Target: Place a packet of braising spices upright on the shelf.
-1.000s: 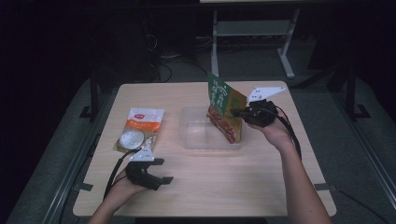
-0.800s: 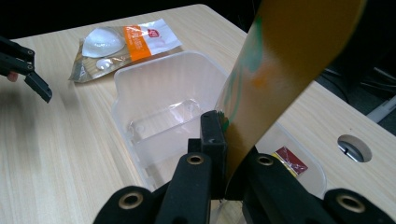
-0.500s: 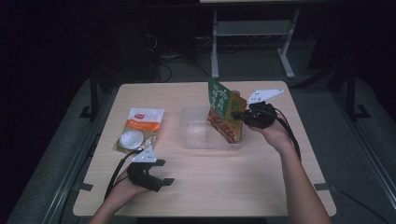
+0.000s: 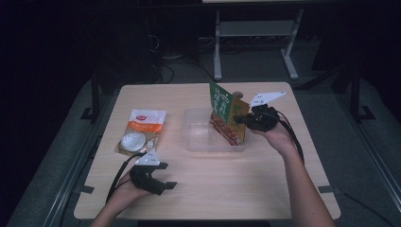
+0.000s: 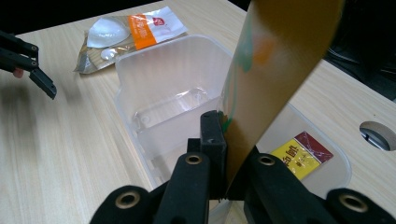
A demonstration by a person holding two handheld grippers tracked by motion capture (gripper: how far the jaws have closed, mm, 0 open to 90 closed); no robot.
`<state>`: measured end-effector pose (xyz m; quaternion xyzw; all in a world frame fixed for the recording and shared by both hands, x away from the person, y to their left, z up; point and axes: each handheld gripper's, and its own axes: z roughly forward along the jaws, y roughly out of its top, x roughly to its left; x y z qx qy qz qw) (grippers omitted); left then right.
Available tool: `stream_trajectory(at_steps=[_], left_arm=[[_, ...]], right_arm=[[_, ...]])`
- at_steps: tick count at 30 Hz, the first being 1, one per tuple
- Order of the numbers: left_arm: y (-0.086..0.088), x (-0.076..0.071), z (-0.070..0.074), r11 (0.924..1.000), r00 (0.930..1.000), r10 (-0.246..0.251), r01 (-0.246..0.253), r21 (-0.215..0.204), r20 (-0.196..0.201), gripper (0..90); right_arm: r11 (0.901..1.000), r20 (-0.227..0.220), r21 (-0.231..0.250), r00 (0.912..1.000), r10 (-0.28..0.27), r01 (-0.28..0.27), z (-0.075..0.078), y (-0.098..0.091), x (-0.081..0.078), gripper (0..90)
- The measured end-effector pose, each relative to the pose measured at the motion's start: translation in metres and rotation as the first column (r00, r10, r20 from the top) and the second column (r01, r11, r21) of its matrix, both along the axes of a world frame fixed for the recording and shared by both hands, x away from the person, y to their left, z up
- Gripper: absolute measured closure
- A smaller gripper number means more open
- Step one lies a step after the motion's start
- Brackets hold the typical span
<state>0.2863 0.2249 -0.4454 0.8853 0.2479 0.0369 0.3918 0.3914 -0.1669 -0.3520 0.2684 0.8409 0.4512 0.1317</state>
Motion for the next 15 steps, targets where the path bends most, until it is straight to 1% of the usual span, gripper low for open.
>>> stream_trajectory(at_steps=[2, 4, 5, 8, 11, 13, 15], left_arm=[[-0.0003, 0.0001, -0.0003, 1.0, 1.0, -0.005, 0.005, 0.002, 0.001, 17.2], [-0.0008, 0.0, -0.0006, 1.0, 1.0, -0.006, 0.006, 0.003, -0.002, 17.2], [-0.0009, 0.0001, -0.0006, 1.0, 1.0, -0.008, 0.008, 0.005, -0.001, 17.2], [-0.0014, 0.0001, -0.001, 0.9999, 0.9999, -0.011, 0.011, 0.008, -0.001, 17.2], [-0.0016, 0.0, -0.0012, 0.9999, 0.9999, -0.013, 0.013, 0.009, -0.001, 17.2], [-0.002, -0.0007, -0.0012, 1.0, 0.9999, -0.008, 0.008, 0.006, -0.009, 17.2], [-0.0018, -0.0004, -0.001, 0.9999, 0.9999, -0.01, 0.01, 0.008, -0.006, 17.2]], right_arm=[[1.0, 0.0, 0.003, 1.0, 0.004, -0.004, 0.0, 0.0, -0.0001, 85.3], [0.9999, -0.001, 0.013, 1.0, 0.008, -0.008, 0.0002, -0.0002, -0.001, 79.9], [0.9999, 0.008, 0.011, 0.9999, 0.01, -0.01, 0.0003, -0.0005, -0.0013, 77.6], [0.9996, 0.006, 0.023, 0.9999, 0.016, -0.016, 0.0016, -0.0016, -0.0025, 71.5], [0.9994, 0.004, 0.034, 0.9999, 0.012, -0.012, 0.0021, -0.0021, -0.0035, 64.8], [0.9994, 0.008, 0.034, 1.0, 0.006, -0.006, 0.0025, -0.0021, -0.0043, 61.3], [0.9994, 0.011, 0.033, 0.9999, 0.005, -0.005, 0.0032, -0.0014, -0.0061, 56.6]])
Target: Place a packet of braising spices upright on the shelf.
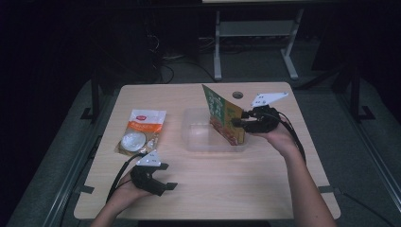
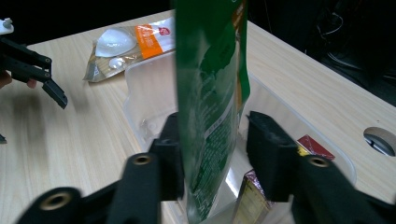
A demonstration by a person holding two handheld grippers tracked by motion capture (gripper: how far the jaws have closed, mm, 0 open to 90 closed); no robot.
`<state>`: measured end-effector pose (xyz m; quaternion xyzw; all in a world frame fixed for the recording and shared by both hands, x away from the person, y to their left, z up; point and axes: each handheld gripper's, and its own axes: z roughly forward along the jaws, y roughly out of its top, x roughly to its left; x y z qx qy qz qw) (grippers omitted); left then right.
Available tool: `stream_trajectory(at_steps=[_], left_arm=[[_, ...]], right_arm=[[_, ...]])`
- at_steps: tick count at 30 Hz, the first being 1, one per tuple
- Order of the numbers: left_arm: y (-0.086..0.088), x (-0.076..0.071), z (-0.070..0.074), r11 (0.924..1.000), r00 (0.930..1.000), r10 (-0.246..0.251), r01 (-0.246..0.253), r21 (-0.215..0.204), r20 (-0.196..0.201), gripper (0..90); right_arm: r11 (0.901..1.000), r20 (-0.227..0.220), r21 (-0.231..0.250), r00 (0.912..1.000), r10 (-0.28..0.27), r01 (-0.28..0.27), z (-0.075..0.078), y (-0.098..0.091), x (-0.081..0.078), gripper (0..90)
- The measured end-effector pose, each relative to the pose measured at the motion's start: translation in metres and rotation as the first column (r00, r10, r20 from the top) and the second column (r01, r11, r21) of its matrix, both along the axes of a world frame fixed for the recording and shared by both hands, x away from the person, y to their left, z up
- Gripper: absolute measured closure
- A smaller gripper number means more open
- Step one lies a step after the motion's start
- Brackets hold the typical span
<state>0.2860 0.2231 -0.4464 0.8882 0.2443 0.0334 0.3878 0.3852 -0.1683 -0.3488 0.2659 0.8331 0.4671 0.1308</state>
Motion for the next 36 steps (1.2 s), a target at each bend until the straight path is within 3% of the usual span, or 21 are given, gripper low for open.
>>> stream_trajectory(at_steps=[3, 10, 13, 17, 19, 29, 36], left_arm=[[0.0, 0.0, 0.0, 1.0, 1.0, -0.001, 0.001, 0.001, 0.001, 17.2], [0.0, 0.0, 0.0, 1.0, 1.0, -0.003, 0.003, 0.002, 0.004, 17.2], [0.0, 0.0, 0.0, 1.0, 1.0, -0.005, 0.005, 0.004, 0.007, 17.2], [0.0, 0.0, 0.0, 1.0, 1.0, -0.004, 0.004, 0.005, 0.003, 17.2], [0.0, 0.0, 0.0, 1.0, 1.0, -0.004, 0.004, 0.007, 0.003, 17.2], [0.0, 0.0, 0.0, 1.0, 1.0, 0.002, -0.002, 0.001, -0.003, 17.2], [-0.001, 0.0, 0.0, 1.0, 1.0, -0.002, 0.002, 0.009, 0.0, 17.2]], right_arm=[[0.9999, 0.011, -0.012, 0.9999, 0.002, -0.002, 0.002, 0.002, -0.004, 49.4], [0.9996, 0.022, -0.029, 0.9997, 0.007, -0.006, 0.002, 0.011, -0.009, 46.5], [0.9993, 0.029, -0.027, 0.9992, 0.027, -0.027, 0.003, 0.013, -0.011, 68.6], [0.9996, 0.027, -0.008, 0.9993, 0.027, -0.026, 0.003, 0.012, -0.011, 77.9], [0.9997, 0.033, 0.011, 0.9993, 0.019, -0.02, 0.003, 0.01, -0.01, 87.8], [0.9955, 0.054, 0.066, 0.9959, -0.072, 0.069, 0.005, 0.003, -0.006, 89.9], [0.9879, 0.019, 0.102, 0.9926, -0.12, 0.117, -0.004, -0.014, -0.002, 89.9]])
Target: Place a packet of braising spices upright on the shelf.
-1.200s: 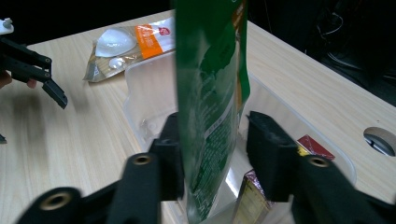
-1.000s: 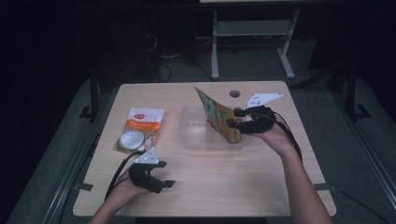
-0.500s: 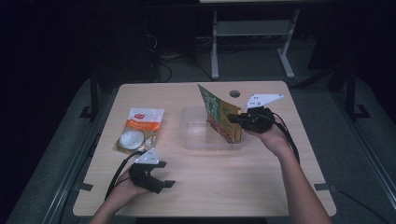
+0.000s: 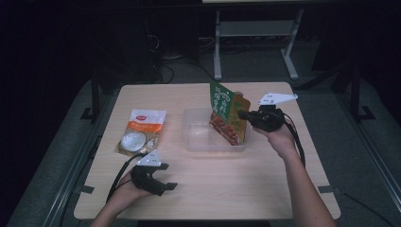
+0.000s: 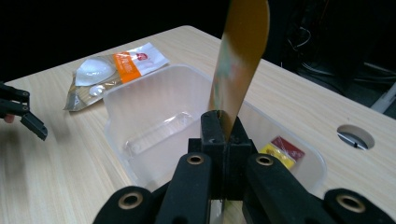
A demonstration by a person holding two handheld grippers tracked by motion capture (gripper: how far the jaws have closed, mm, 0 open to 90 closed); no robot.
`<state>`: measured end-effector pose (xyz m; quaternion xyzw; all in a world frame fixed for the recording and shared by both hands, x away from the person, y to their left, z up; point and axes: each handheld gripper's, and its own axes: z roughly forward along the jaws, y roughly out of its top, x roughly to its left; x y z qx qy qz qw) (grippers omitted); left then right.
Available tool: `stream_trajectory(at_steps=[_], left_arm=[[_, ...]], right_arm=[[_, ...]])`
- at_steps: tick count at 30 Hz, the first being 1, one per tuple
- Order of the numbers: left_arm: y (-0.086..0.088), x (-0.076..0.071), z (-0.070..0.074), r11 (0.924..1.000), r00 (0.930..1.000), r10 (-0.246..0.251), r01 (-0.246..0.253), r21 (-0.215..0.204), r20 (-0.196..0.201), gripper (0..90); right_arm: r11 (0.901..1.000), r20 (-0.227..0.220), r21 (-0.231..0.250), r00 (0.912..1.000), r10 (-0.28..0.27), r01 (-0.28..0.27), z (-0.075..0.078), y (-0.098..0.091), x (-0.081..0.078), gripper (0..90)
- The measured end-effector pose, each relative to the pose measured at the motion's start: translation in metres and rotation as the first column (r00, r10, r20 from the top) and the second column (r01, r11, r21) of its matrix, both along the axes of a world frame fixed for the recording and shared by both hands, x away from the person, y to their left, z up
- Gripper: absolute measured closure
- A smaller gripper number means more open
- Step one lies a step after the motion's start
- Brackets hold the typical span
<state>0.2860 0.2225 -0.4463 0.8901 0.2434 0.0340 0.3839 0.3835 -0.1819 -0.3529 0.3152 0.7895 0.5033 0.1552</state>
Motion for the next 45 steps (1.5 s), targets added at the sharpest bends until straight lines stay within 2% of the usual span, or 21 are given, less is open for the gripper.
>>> stream_trajectory(at_steps=[3, 8, 13, 16, 18, 21, 25, 28, 30, 39, 45], left_arm=[[0.0, 0.0, 0.0, 1.0, 1.0, -0.001, 0.001, 0.001, 0.003, 17.2], [0.0, 0.0, 0.0, 1.0, 1.0, 0.0, 0.0, 0.001, 0.0, 17.2], [0.0, 0.0, 0.0, 1.0, 1.0, 0.005, -0.005, -0.002, -0.007, 17.2], [0.0, 0.0, 0.0, 1.0, 1.0, 0.004, -0.004, -0.006, -0.002, 17.2], [0.001, 0.001, 0.0, 1.0, 1.0, 0.004, -0.004, -0.002, 0.0, 17.2], [0.002, 0.001, 0.0, 1.0, 1.0, 0.008, -0.008, -0.003, -0.002, 17.2], [0.002, 0.0, 0.001, 0.9999, 0.9999, 0.012, -0.012, -0.008, 0.005, 17.2], [0.002, 0.0, 0.001, 0.9997, 0.9998, 0.019, -0.018, -0.015, 0.009, 16.9], [0.004, 0.0, 0.002, 0.9999, 0.9998, 0.013, -0.013, -0.009, 0.016, 16.9], [0.006, 0.001, 0.002, 0.9994, 0.9996, 0.024, -0.024, -0.023, 0.016, 16.8], [0.01, 0.002, 0.004, 0.9991, 0.9991, 0.038, -0.038, -0.02, 0.019, 16.8]], right_arm=[[0.9999, -0.01, 0.013, 0.9999, -0.011, 0.011, -0.003, -0.006, 0.001, 89.9], [0.9998, -0.009, 0.002, 0.9998, -0.019, 0.019, -0.003, -0.006, 0.001, 87.6], [0.9996, -0.004, -0.027, 0.9999, -0.01, 0.01, -0.003, 0.002, 0.0, 68.8], [0.9987, -0.026, -0.049, 0.9996, 0.007, -0.009, -0.002, 0.007, -0.002, 56.6], [0.997, -0.03, -0.073, 0.9993, 0.024, -0.026, 0.001, 0.012, -0.007, 42.8], [0.9953, -0.037, -0.087, 0.9986, 0.038, -0.041, 0.003, 0.014, -0.013, 37.6], [0.9957, -0.049, -0.067, 0.9969, 0.061, -0.064, 0.002, 0.011, -0.025, 33.4], [0.9941, -0.061, -0.081, 0.9958, 0.068, -0.072, 0.001, 0.01, -0.032, 30.4], [0.9938, -0.063, -0.071, 0.9948, 0.08, -0.085, -0.001, 0.009, -0.038, 30.0], [0.9907, -0.095, -0.088, 0.9909, 0.096, -0.104, -0.019, 0.005, -0.064, 27.6], [0.9873, -0.136, -0.107, 0.9854, 0.102, -0.117, -0.038, 0.003, -0.081, 27.0]])
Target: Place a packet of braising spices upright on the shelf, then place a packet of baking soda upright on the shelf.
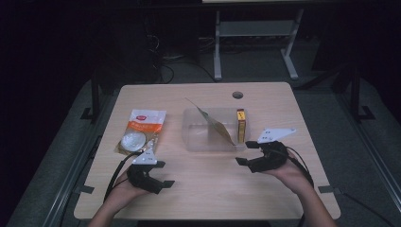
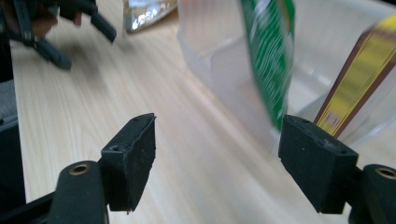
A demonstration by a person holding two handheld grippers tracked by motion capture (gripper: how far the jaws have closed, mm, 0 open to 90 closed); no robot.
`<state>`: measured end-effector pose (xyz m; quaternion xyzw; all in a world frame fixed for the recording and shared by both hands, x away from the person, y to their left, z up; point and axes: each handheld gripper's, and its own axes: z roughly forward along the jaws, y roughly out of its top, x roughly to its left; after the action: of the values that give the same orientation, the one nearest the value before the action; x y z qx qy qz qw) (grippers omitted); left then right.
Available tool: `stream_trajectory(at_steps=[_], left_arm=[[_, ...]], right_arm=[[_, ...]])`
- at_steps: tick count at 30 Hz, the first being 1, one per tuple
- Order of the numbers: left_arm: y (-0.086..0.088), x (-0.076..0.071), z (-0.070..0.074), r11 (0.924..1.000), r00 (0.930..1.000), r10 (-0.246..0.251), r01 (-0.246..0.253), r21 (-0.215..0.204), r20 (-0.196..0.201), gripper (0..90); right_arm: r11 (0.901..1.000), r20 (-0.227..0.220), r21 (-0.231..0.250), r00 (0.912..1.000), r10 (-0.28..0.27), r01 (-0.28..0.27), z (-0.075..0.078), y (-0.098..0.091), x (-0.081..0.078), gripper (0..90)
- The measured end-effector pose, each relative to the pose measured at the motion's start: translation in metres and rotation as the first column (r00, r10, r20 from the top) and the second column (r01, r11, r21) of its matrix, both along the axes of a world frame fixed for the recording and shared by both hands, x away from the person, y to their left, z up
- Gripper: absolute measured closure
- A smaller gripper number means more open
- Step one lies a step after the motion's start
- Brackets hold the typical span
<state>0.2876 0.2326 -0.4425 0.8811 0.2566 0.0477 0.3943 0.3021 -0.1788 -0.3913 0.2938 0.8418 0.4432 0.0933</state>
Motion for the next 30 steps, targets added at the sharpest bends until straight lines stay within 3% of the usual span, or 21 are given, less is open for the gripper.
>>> stream_trajectory(at_steps=[10, 15, 17, 22, 28, 30], left_arm=[[0.016, 0.008, 0.008, 0.9955, 0.9956, 0.092, -0.092, 0.021, 0.022, 16.8], [0.034, 0.02, 0.017, 0.9851, 0.9852, 0.165, -0.167, 0.042, 0.047, 17.0], [0.044, 0.027, 0.02, 0.9777, 0.9789, 0.196, -0.2, 0.066, 0.057, 17.1], [0.068, 0.048, 0.024, 0.9488, 0.9517, 0.293, -0.301, 0.096, 0.093, 17.1], [0.096, 0.081, 0.024, 0.8973, 0.8999, 0.427, -0.434, 0.081, 0.086, 17.1], [0.103, 0.093, 0.023, 0.8816, 0.8856, 0.455, -0.463, 0.093, 0.095, 17.0]], right_arm=[[0.9999, -0.051, 0.003, 0.9986, 0.014, -0.013, -0.027, 0.0, -0.022, 26.1], [0.9998, -0.07, -0.009, 0.9974, 0.017, -0.017, -0.033, 0.002, -0.021, 26.0], [0.9996, -0.07, -0.012, 0.9972, 0.025, -0.026, -0.035, 0.004, -0.021, 25.8], [0.9991, -0.079, -0.028, 0.9965, 0.029, -0.032, -0.038, 0.007, -0.02, 25.8], [0.9984, -0.088, -0.04, 0.9954, 0.038, -0.041, -0.041, 0.011, -0.02, 25.8], [0.9982, -0.086, -0.043, 0.9955, 0.038, -0.042, -0.042, 0.011, -0.02, 25.8]])
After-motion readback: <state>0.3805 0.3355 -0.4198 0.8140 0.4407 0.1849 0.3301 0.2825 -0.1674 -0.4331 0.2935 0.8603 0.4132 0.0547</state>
